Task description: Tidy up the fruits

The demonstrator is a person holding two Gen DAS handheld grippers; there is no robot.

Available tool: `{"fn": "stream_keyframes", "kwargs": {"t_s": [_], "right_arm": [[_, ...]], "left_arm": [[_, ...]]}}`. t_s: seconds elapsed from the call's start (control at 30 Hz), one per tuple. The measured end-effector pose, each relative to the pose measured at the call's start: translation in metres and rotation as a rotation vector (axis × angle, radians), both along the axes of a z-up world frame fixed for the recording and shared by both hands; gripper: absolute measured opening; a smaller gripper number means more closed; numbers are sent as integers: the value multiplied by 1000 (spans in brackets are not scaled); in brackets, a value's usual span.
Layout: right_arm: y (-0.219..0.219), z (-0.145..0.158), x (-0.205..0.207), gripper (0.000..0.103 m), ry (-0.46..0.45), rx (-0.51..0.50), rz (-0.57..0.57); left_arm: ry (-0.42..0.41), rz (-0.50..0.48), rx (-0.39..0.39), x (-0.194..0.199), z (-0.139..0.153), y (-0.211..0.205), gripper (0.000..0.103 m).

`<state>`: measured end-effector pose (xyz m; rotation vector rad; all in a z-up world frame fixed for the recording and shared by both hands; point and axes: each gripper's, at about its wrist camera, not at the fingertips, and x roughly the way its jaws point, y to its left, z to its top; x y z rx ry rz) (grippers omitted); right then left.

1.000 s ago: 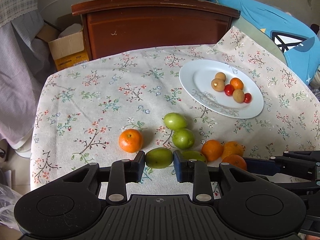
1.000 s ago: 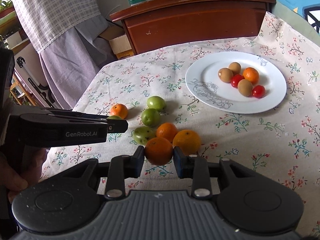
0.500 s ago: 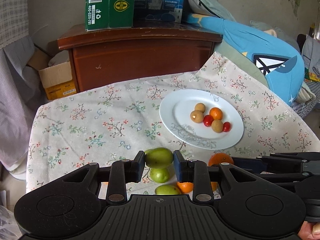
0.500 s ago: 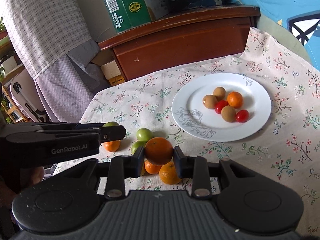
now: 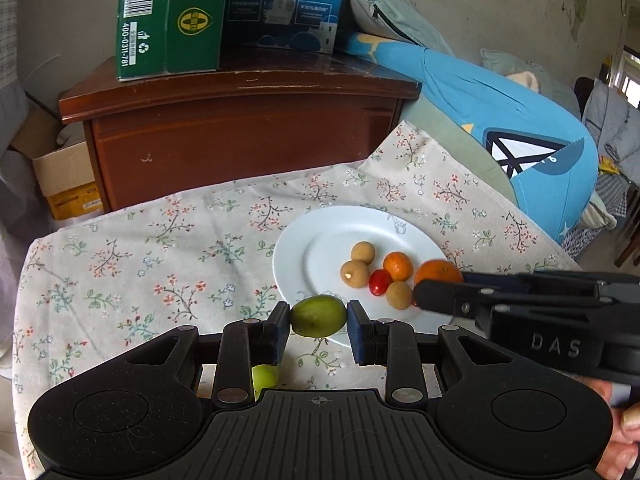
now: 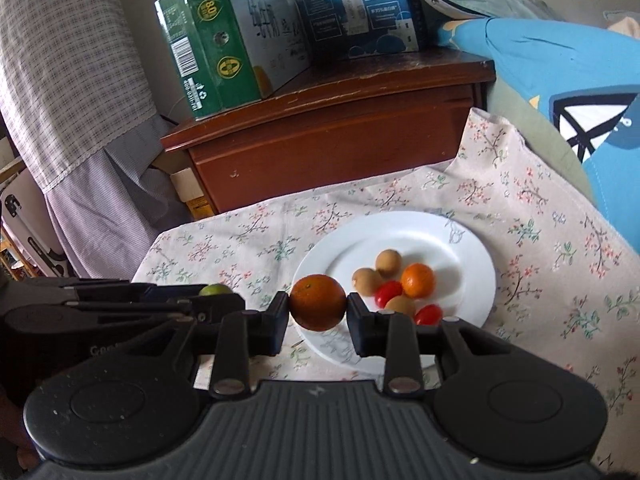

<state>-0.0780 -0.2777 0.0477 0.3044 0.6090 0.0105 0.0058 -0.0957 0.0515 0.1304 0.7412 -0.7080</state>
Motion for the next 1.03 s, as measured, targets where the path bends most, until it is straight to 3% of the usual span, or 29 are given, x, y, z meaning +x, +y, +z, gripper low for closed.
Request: {"fn": "stream_keyframes", "kwargs": {"t_s": [0.33,1.03], "right_arm": [[-49,-8,37,31,29,45,-115],[-85,-50,79,34,138,108,-238]], "left_arm": [[21,-52,17,26,-12,-32,28],[71,-84,38,46,-42,-69,30]]}}
